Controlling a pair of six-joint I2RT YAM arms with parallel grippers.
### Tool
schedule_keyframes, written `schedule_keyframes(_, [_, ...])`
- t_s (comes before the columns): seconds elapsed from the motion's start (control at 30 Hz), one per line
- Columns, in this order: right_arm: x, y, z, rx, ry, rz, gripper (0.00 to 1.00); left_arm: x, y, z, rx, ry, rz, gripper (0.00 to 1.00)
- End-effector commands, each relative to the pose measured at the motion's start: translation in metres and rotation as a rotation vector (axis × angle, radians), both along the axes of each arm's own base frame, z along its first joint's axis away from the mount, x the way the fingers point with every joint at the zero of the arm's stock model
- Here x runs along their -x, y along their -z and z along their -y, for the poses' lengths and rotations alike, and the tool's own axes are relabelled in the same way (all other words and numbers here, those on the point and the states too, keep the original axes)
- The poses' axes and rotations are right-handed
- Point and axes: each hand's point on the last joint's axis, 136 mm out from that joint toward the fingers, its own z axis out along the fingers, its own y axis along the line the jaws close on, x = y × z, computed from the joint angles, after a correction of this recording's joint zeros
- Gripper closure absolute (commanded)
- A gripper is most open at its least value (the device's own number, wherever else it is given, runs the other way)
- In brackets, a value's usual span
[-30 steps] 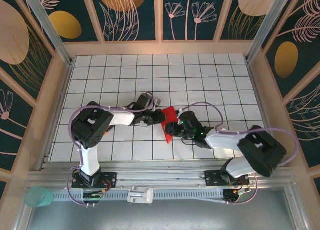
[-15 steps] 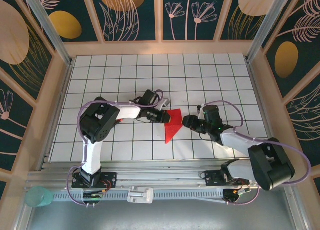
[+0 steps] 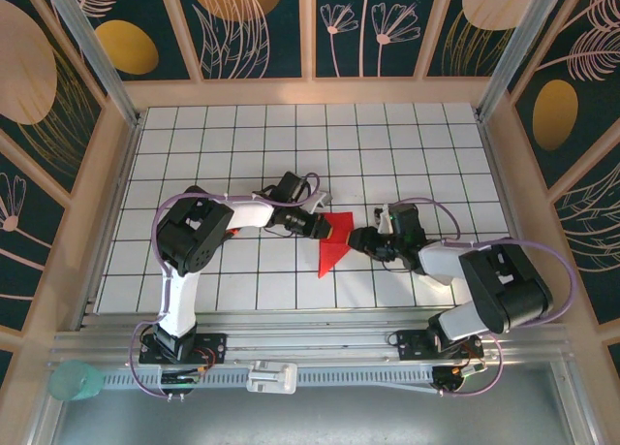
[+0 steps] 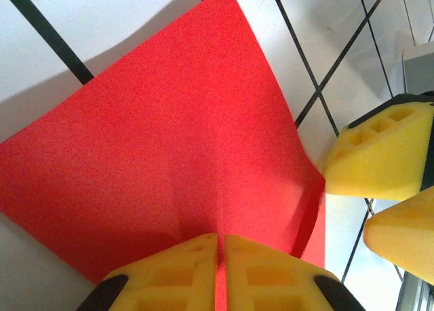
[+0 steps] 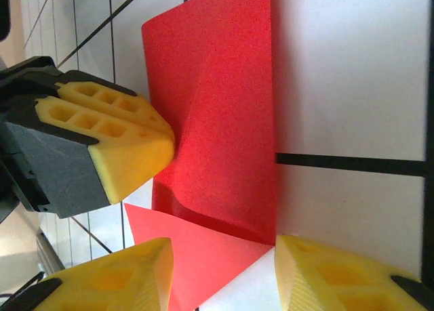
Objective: Fold a paper plane with a square sheet of paper (pick it up from the middle)
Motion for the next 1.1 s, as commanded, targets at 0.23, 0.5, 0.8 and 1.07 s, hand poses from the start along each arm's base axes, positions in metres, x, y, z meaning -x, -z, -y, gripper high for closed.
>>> schedule_keyframes(0.23, [-0.003, -0.005, -0.003, -0.028, 0.002, 0.034, 0.80, 0.003, 0.010, -0.004, -0.039, 0.011, -0.016, 0.85])
schedule_keyframes(0.5, [-0.002, -0.016, 0.000, -0.041, 0.033, 0.058, 1.00, -0.003, 0.000, -0.004, -0.035, -0.008, 0.009, 0.78])
schedule_keyframes(0.8, [0.003, -0.027, 0.007, -0.071, 0.134, 0.028, 1.00, -0.025, -0.056, -0.007, 0.024, -0.137, 0.159, 0.53])
schedule_keyframes(1.07, [0.008, -0.032, 0.005, -0.098, 0.213, -0.010, 1.00, -0.002, -0.097, -0.031, 0.031, -0.262, 0.401, 0.47])
